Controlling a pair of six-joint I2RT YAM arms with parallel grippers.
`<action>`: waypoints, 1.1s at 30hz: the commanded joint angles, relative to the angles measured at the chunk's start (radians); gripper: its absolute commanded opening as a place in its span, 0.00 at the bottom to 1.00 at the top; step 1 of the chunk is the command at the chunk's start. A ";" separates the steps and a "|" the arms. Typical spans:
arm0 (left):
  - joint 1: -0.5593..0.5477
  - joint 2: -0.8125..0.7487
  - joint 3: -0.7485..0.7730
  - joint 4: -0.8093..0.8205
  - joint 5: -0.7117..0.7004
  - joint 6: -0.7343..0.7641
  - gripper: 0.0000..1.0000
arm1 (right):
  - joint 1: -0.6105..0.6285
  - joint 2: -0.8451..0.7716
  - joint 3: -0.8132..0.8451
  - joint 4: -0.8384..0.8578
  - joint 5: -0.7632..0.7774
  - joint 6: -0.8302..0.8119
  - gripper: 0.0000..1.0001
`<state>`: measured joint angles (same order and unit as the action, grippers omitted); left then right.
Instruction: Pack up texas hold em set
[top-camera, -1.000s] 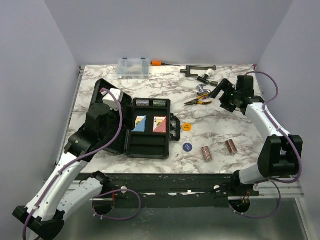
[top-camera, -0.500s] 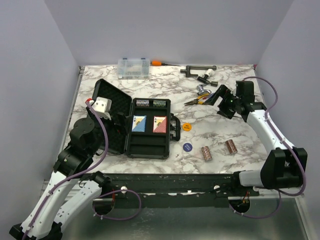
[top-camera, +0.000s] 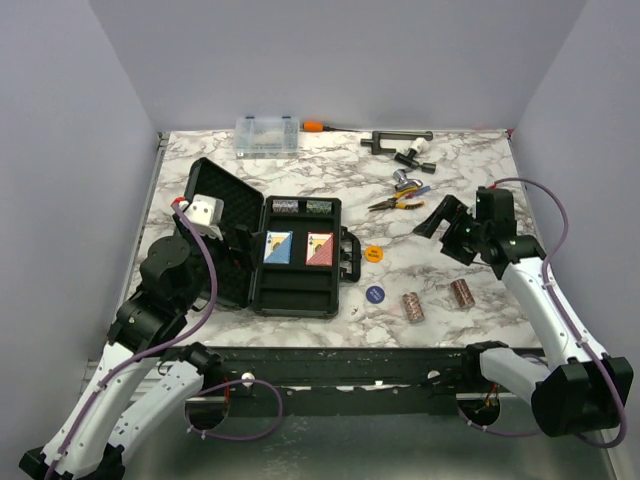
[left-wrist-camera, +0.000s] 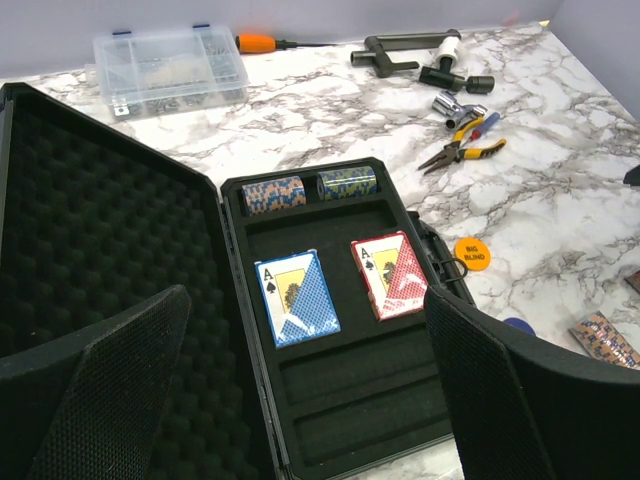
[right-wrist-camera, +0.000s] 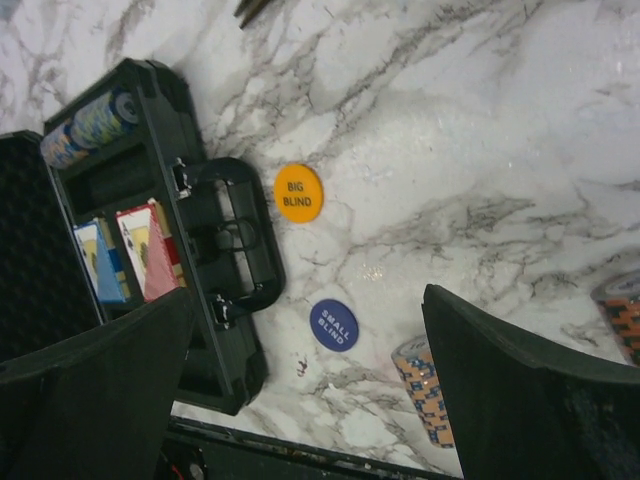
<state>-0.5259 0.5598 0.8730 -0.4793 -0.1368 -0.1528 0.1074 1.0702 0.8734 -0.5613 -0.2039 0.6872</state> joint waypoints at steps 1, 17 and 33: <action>-0.003 0.001 -0.011 0.016 0.029 0.003 0.98 | 0.031 -0.023 -0.049 -0.103 0.068 0.018 1.00; -0.003 0.021 -0.012 0.012 0.017 0.006 0.98 | 0.405 0.090 -0.004 -0.272 0.413 0.077 1.00; -0.003 0.026 -0.014 0.008 0.005 0.008 0.98 | 0.498 0.130 -0.088 -0.313 0.396 0.145 0.85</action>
<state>-0.5259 0.5854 0.8726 -0.4786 -0.1310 -0.1524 0.5861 1.1934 0.8066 -0.8555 0.1680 0.7853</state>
